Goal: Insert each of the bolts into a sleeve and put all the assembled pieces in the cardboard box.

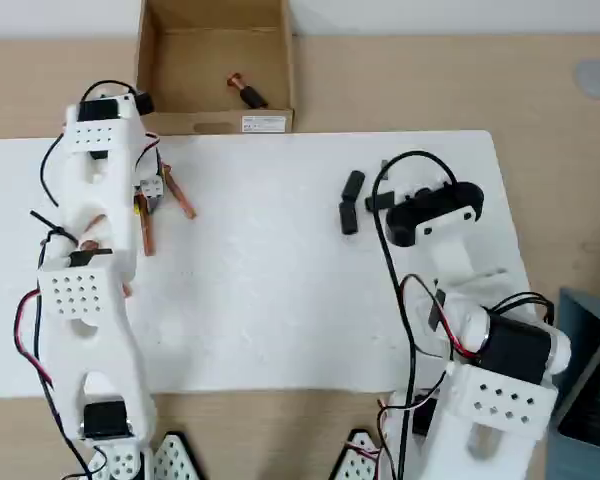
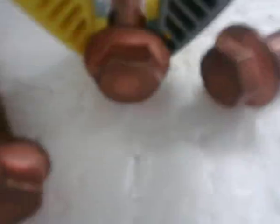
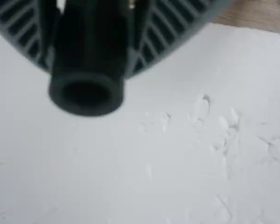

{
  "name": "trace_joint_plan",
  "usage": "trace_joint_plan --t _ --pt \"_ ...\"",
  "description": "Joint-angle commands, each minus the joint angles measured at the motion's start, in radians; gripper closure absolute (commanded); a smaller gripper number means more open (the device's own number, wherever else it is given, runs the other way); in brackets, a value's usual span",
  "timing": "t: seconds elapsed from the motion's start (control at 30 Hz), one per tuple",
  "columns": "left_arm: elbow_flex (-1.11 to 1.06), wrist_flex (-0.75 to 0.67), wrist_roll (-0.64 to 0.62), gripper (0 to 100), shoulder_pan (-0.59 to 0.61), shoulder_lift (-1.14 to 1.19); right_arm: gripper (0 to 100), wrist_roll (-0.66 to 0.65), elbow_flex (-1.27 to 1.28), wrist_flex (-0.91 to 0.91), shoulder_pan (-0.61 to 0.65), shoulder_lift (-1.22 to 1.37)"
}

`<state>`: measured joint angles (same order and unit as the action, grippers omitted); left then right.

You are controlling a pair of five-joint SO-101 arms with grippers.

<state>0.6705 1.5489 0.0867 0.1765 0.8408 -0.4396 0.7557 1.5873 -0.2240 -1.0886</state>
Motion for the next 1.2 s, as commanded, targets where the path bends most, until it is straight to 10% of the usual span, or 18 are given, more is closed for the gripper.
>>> trace_joint_plan --t 0.0,0.5,1.17 --pt "0.029 -0.035 0.002 100 0.014 0.042 98.8 0.006 -0.004 -0.02 -0.013 -0.013" --pt "0.275 0.206 0.002 100 -0.063 -0.185 98.8 0.035 -0.191 0.077 -0.008 -0.013" --pt "-0.608 0.201 0.003 100 -0.196 -1.23 98.9 0.037 -0.363 0.181 -0.124 -0.067"
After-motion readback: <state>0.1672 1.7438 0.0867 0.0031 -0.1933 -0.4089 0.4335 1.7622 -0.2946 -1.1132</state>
